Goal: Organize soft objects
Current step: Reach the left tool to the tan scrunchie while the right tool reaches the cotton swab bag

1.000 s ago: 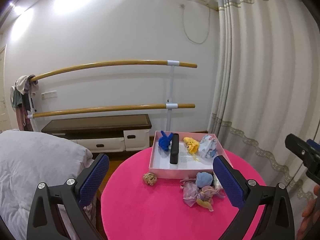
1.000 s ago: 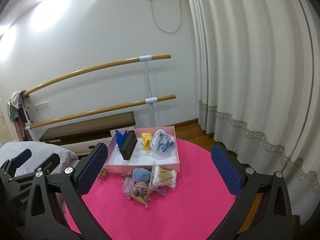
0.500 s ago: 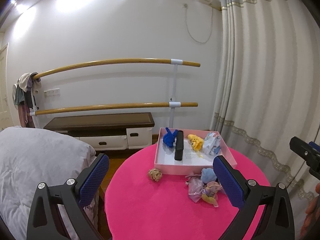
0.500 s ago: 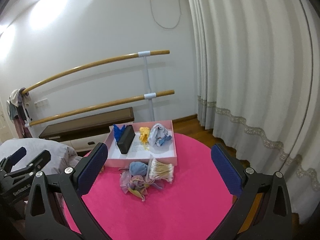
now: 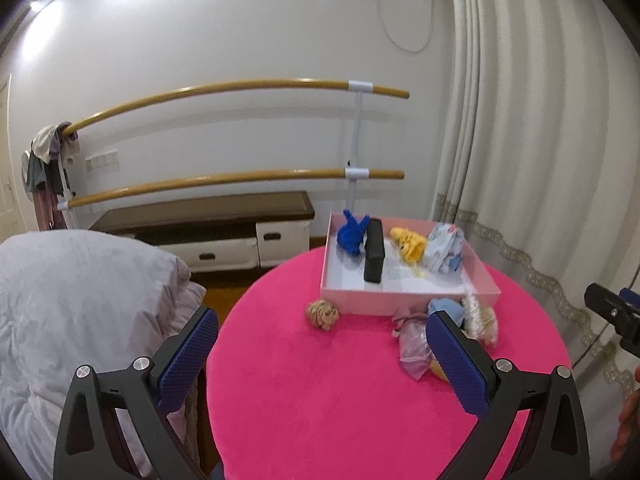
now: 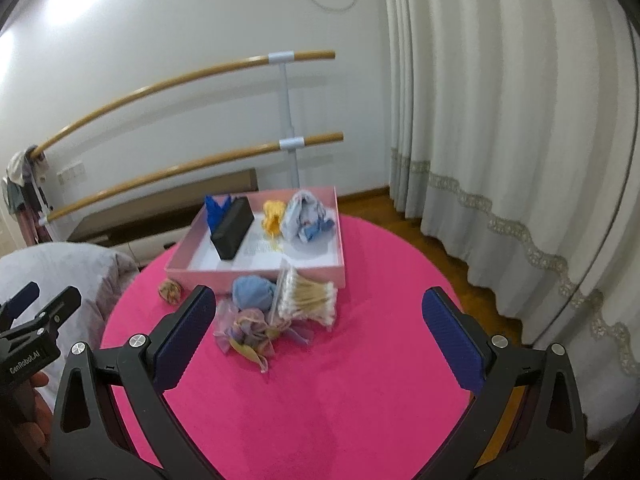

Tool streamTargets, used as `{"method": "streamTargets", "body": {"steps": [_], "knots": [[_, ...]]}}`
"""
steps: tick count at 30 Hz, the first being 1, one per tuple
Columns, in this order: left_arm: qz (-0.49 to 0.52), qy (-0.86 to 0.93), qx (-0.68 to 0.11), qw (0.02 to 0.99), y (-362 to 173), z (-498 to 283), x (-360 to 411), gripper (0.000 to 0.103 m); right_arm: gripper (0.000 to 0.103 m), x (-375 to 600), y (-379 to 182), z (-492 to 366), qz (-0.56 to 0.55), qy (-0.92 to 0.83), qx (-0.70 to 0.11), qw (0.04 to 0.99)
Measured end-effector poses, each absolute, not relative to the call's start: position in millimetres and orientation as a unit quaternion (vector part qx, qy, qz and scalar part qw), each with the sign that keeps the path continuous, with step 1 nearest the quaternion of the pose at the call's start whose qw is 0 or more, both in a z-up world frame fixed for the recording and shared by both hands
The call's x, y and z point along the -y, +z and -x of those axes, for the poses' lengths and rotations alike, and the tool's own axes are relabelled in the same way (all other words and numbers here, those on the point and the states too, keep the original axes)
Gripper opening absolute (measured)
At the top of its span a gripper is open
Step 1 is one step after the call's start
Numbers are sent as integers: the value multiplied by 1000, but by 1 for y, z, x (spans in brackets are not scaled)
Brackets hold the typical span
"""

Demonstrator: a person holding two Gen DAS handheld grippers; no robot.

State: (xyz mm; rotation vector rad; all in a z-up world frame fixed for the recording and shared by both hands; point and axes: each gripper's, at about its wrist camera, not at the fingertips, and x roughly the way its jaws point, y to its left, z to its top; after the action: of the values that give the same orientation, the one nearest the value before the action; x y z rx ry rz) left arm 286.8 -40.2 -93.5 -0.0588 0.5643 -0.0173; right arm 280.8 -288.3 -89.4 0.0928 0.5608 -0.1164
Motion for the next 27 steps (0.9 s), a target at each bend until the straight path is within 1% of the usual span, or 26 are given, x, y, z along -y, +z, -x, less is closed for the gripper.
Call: {"method": "streamTargets", "body": {"steps": [9, 17, 27], "knots": [[24, -3, -322, 946, -129, -345, 39, 103, 103, 293, -132, -325, -52, -46, -336, 939], [13, 14, -361, 932, -174, -420, 41, 103, 103, 305, -177, -378, -74, -37, -390, 917], [-5, 23, -397, 917, -230, -504, 51, 103, 103, 314, -213, -423, -99, -21, -432, 896]]}}
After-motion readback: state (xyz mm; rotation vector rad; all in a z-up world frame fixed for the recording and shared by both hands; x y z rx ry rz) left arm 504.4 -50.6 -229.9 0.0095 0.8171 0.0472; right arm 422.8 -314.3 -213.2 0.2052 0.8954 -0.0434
